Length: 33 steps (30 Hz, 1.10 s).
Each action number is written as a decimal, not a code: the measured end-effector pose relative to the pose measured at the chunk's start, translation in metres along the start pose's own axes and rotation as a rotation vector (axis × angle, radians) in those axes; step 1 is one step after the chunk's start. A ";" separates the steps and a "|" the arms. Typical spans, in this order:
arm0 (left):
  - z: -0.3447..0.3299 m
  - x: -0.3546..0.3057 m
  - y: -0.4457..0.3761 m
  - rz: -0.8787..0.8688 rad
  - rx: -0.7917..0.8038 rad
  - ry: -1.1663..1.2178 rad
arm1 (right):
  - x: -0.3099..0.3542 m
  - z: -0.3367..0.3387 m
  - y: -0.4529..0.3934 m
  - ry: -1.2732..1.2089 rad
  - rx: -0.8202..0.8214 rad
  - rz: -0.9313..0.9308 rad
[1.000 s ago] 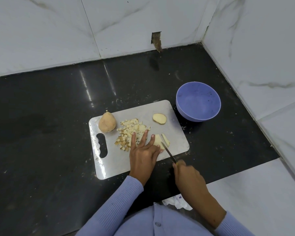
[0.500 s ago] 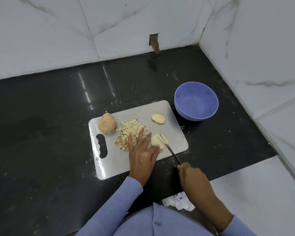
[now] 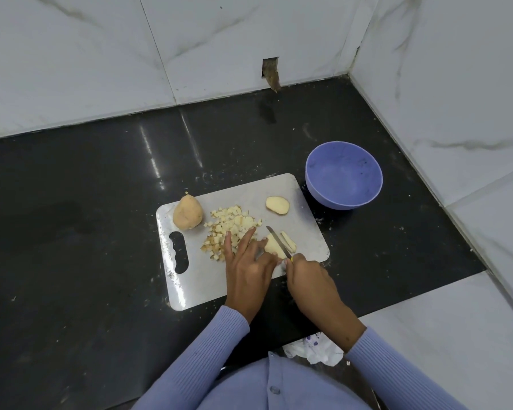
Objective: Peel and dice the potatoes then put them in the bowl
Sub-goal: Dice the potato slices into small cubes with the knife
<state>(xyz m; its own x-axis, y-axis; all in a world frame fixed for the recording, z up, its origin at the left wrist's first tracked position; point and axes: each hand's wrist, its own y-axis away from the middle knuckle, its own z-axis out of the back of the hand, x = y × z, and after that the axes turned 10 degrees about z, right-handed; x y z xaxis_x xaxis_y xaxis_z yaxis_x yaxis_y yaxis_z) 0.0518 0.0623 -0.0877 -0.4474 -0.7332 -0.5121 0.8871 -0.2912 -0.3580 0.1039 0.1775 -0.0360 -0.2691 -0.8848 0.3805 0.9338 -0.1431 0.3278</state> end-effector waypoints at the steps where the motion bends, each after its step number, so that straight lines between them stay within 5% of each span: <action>1: -0.001 0.000 0.000 0.001 0.001 0.003 | 0.000 -0.001 0.000 -0.004 0.003 -0.001; 12: 0.000 -0.001 0.001 0.023 0.022 -0.007 | -0.030 -0.020 0.065 0.069 0.047 -0.096; 33: 0.000 0.000 0.002 0.018 -0.024 0.014 | -0.002 -0.001 0.006 -0.080 -0.029 0.002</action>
<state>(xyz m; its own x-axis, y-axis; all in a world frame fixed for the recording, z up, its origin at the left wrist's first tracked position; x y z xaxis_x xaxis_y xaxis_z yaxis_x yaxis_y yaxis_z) 0.0540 0.0615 -0.0881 -0.4330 -0.7296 -0.5294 0.8921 -0.2627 -0.3676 0.1101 0.1780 -0.0353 -0.2838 -0.8471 0.4494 0.9406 -0.1548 0.3023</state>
